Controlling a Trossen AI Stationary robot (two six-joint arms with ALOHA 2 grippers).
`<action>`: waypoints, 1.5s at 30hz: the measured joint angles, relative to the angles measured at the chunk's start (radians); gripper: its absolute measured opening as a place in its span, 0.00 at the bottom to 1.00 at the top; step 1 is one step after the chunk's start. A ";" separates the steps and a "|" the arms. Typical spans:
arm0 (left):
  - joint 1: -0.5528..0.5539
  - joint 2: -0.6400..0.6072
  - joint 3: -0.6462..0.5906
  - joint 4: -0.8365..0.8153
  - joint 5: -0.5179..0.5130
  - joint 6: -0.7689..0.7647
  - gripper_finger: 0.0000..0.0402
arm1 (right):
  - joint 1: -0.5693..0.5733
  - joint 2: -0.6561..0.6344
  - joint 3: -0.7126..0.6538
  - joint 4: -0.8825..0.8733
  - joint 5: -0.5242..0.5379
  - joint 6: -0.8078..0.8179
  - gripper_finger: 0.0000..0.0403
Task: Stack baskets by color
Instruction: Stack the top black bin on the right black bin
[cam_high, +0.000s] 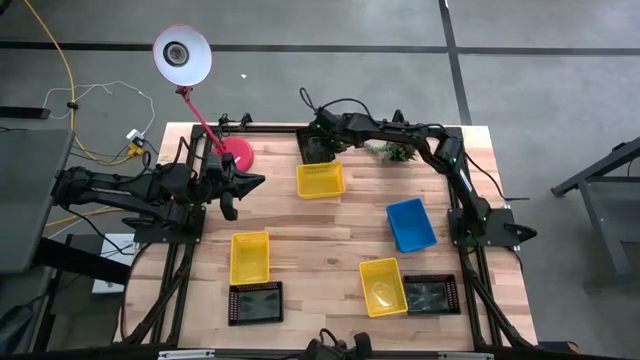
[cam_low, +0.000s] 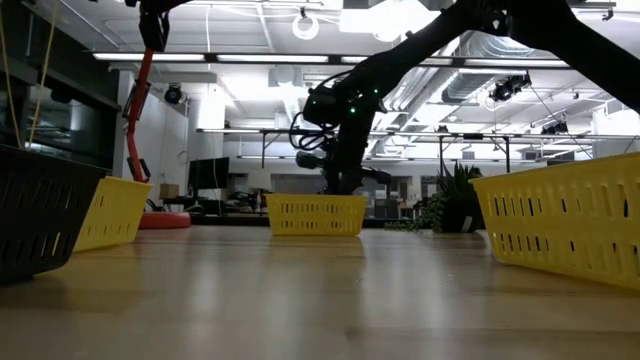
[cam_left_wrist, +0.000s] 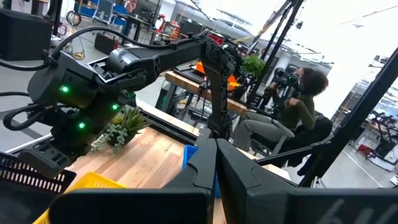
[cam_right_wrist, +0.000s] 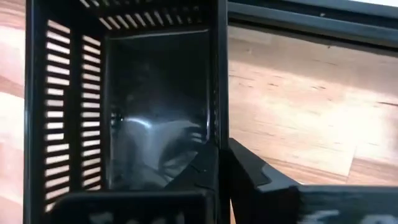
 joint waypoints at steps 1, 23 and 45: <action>0.000 0.000 0.000 0.000 0.000 0.000 0.00 | 0.000 0.000 0.000 0.002 -0.004 -0.009 0.03; 0.000 0.000 0.001 -0.013 0.002 0.006 0.00 | 0.044 -0.667 -0.401 -0.028 0.027 -0.221 0.00; 0.000 0.000 0.001 -0.008 0.000 0.070 0.00 | 0.338 -1.451 -1.115 0.613 0.155 0.043 0.00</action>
